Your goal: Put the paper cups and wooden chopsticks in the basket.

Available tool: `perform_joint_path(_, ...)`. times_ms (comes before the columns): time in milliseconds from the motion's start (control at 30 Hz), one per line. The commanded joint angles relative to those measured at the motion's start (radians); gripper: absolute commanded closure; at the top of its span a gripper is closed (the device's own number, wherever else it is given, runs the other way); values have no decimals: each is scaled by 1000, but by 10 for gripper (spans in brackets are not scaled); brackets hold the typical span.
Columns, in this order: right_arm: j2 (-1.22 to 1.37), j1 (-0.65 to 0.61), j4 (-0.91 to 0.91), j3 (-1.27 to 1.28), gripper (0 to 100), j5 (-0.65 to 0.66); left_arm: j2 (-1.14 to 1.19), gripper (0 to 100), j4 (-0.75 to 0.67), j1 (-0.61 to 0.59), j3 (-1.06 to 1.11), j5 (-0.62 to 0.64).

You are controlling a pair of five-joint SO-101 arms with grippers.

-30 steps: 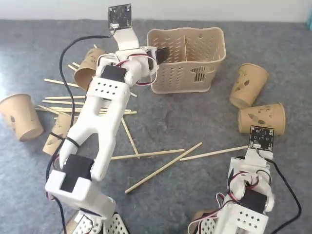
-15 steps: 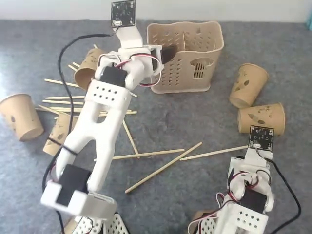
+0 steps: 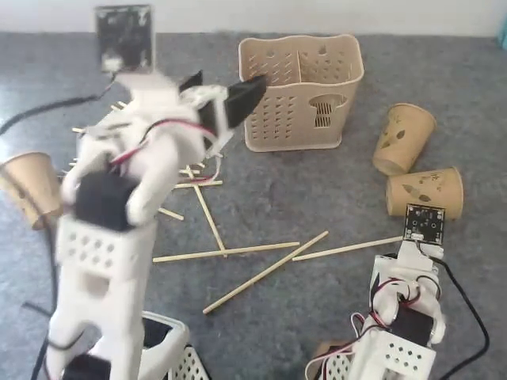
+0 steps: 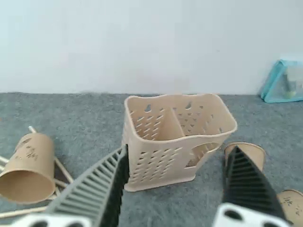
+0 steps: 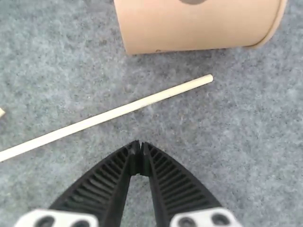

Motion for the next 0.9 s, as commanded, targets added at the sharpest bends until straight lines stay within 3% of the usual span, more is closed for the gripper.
perform_joint_path(0,-15,15,47,-40,986,71,-84,686,69,-92,-45,-40)
perform_joint_path(267,-16,31,105,-130,987,377,-212,687,305,-226,-44,-207)
perform_joint_path(433,-8,125,107,-394,987,400,-279,687,362,-327,12,-276)
perform_joint_path(633,94,246,114,-594,986,341,-348,687,259,-420,302,-307)
perform_joint_path(867,622,375,65,-795,986,295,-489,687,40,-453,725,-292)
